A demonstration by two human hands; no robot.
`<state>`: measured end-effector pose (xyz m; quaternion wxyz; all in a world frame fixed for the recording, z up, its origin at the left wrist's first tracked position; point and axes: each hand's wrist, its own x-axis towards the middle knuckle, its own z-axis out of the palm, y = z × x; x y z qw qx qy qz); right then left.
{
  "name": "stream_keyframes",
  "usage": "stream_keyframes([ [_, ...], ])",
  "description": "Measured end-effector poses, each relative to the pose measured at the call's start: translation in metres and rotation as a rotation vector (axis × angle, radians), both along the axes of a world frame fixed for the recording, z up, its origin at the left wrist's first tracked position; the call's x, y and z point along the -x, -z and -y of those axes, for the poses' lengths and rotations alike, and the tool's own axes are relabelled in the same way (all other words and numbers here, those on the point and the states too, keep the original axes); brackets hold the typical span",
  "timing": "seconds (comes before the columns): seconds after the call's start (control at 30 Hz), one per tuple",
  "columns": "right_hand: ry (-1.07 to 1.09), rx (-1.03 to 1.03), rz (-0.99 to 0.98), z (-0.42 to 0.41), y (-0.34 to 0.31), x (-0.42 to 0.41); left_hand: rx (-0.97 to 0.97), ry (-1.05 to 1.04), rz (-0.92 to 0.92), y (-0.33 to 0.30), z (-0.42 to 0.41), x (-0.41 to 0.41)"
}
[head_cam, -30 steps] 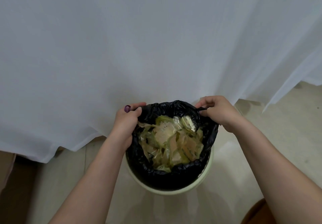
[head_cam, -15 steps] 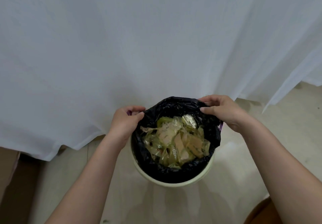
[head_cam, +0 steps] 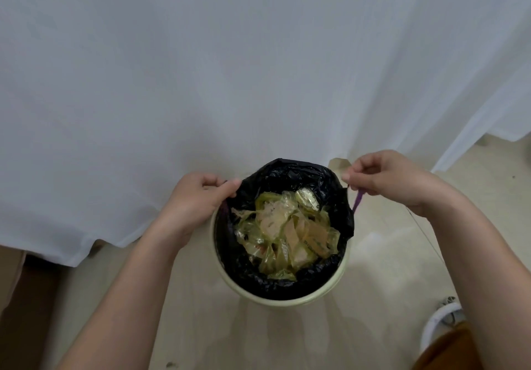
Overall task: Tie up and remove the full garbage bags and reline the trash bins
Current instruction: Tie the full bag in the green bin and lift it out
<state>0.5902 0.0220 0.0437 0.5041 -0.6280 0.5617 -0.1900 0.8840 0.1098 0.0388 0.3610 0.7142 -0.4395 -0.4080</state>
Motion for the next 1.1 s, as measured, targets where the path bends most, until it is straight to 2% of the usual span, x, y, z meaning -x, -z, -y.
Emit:
stream_keyframes([
  [0.07, -0.019, 0.063, 0.250, -0.003, -0.011, -0.008, 0.148, 0.072, -0.226, -0.017, -0.001, 0.013],
  [0.13, -0.045, 0.068, 0.578, -0.007, -0.023, -0.013, 0.281, 0.207, -0.574, -0.034, -0.002, 0.019],
  [0.17, -0.061, 0.058, 0.704, -0.008, -0.028, -0.016, 0.314, 0.274, -0.690, -0.039, -0.003, 0.023],
  [0.2, -0.068, 0.057, 0.772, -0.010, -0.031, -0.019, 0.323, 0.313, -0.737, -0.041, -0.004, 0.027],
  [0.27, -0.065, 0.028, 0.846, -0.013, -0.034, -0.027, 0.286, 0.308, -0.715, -0.038, -0.005, 0.038],
  [0.37, -0.113, -0.163, 1.086, -0.016, -0.035, -0.035, 0.272, 0.325, -0.737, -0.029, -0.006, 0.055],
  [0.4, -0.142, -0.198, 1.109, -0.017, -0.036, -0.038, 0.276, 0.329, -0.679, -0.025, -0.006, 0.059],
  [0.53, -0.252, -0.314, 1.033, -0.023, -0.028, -0.053, 0.228, 0.386, -0.342, -0.007, -0.003, 0.074],
  [0.67, -0.334, -0.327, 0.990, -0.027, -0.023, -0.061, 0.186, 0.447, -0.225, 0.005, -0.002, 0.082],
  [0.77, -0.210, -0.246, 0.918, -0.022, -0.018, -0.059, 0.144, 0.350, -0.218, 0.010, 0.003, 0.081],
  [0.87, -0.054, -0.109, 0.541, -0.013, -0.005, -0.053, 0.145, 0.233, -0.235, 0.012, 0.008, 0.078],
  [0.93, -0.149, -0.162, 0.373, -0.012, 0.002, -0.050, 0.134, 0.209, -0.242, 0.013, 0.009, 0.076],
  [1.0, -0.244, -0.229, 0.350, -0.015, 0.005, -0.051, 0.121, 0.218, -0.249, 0.014, 0.010, 0.074],
  [1.1, -0.226, -0.193, 0.385, -0.016, 0.008, -0.056, 0.108, 0.257, -0.242, 0.015, 0.010, 0.074],
])
